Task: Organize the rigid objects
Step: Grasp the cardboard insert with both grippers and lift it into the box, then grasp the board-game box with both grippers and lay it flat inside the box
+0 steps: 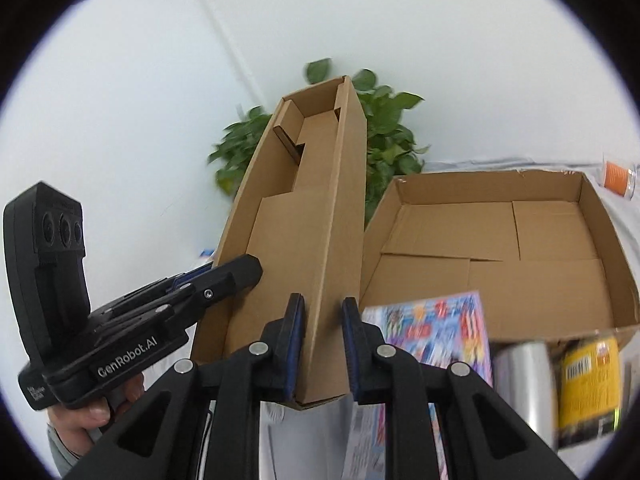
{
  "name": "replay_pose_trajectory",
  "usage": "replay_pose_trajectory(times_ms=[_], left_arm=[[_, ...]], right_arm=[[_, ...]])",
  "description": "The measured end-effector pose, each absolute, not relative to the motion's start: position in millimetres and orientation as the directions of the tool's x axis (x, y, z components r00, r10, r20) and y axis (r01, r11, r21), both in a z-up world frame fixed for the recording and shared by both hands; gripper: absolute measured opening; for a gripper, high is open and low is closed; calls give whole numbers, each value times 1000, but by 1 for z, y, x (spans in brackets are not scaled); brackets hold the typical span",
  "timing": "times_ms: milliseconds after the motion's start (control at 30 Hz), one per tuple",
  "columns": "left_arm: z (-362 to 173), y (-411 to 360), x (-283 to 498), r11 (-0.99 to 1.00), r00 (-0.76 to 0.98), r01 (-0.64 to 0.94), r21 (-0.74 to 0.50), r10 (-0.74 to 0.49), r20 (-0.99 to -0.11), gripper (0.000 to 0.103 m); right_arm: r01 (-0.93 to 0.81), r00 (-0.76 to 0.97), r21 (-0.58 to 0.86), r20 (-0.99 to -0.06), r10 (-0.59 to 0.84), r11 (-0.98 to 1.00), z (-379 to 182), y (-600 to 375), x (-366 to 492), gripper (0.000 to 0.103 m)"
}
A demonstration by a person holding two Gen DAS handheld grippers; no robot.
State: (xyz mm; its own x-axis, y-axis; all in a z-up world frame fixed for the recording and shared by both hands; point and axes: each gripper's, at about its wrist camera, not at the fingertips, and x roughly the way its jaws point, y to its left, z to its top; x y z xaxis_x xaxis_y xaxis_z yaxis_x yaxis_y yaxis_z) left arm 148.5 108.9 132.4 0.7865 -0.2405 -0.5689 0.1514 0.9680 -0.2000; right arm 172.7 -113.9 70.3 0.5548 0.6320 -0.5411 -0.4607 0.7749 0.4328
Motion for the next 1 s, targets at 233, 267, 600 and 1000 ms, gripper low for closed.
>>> replay_pose_trajectory(times_ms=[233,267,600,1000], left_arm=[[97,127,298,950,648,133,-283,-299,-700,19],[86,131,310,949,630,126,-289,-302,-716,18],[-3,152,365,964,513,31,-263,-241,-824,15],[10,138,200,918,638,89,-386,-350,-686,87]], right_arm=[[-285,415,563,-657,629,776,29,-101,285,18],[-263,397,572,-670,627,777,22,-104,295,18],[-123,224,559,-789,572,820,-43,-66,358,23],[-412,531,245,-719,449,878,24,-141,244,91]])
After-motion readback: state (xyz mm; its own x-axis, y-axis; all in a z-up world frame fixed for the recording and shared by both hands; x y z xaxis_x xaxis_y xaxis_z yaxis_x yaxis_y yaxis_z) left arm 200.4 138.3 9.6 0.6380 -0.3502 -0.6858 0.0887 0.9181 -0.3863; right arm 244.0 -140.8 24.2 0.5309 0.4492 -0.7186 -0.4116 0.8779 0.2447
